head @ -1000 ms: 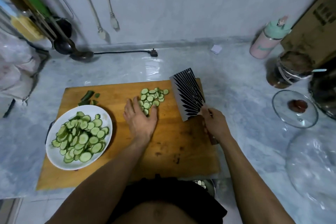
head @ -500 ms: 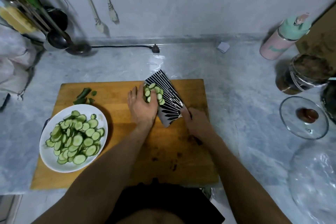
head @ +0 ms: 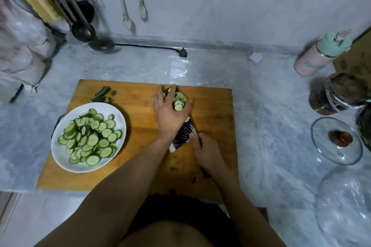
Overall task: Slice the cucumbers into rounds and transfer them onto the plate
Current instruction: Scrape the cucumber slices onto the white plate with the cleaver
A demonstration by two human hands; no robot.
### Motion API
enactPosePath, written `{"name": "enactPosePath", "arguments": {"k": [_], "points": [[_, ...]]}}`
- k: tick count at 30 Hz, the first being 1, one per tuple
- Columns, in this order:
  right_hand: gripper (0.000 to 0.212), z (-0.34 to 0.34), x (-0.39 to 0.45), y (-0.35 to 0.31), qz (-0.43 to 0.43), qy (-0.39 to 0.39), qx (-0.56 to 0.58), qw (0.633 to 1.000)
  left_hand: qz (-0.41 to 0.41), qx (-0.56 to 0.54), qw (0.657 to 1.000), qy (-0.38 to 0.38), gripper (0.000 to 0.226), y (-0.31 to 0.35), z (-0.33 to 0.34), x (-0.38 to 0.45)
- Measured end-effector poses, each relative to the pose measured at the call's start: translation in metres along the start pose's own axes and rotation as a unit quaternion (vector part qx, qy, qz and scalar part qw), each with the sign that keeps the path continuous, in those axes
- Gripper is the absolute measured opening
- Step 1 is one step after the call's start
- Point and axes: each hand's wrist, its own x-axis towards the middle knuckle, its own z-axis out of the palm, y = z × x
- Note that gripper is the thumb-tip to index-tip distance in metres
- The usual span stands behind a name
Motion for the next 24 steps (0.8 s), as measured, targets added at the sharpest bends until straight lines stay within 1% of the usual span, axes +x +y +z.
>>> {"name": "enactPosePath", "arguments": {"k": [2, 5, 8, 13, 16, 20, 22, 24], "points": [[0.045, -0.002, -0.004, -0.003, 0.001, -0.004, -0.003, 1.0, 0.033, 0.059, 0.998, -0.001, 0.063, 0.0, -0.001, -0.002], [0.042, -0.003, -0.01, -0.006, 0.005, -0.013, -0.01, 1.0, 0.035, 0.069, 0.997, 0.022, 0.046, -0.003, -0.002, -0.005], [0.04, -0.002, -0.017, -0.013, -0.007, -0.017, -0.028, 0.999, 0.022, 0.043, 0.998, 0.035, 0.045, -0.009, -0.006, -0.009], [0.041, 0.002, -0.025, -0.035, -0.035, -0.021, -0.033, 0.999, 0.032, 0.004, 0.996, 0.077, 0.04, -0.007, -0.031, -0.012], [0.04, 0.008, -0.025, -0.057, -0.055, -0.054, -0.039, 0.996, 0.039, 0.012, 0.992, 0.118, 0.042, -0.009, -0.059, -0.009], [0.048, 0.033, -0.023, -0.092, -0.052, -0.114, -0.037, 0.991, 0.039, 0.019, 0.983, 0.179, 0.037, -0.024, -0.105, -0.003], [0.048, 0.05, -0.022, -0.106, -0.058, -0.133, -0.028, 0.989, 0.027, 0.034, 0.981, 0.191, 0.036, -0.038, -0.127, -0.002], [0.048, 0.066, -0.021, -0.115, -0.059, -0.143, -0.023, 0.988, 0.026, 0.057, 0.98, 0.188, 0.035, -0.055, -0.146, -0.002]]}}
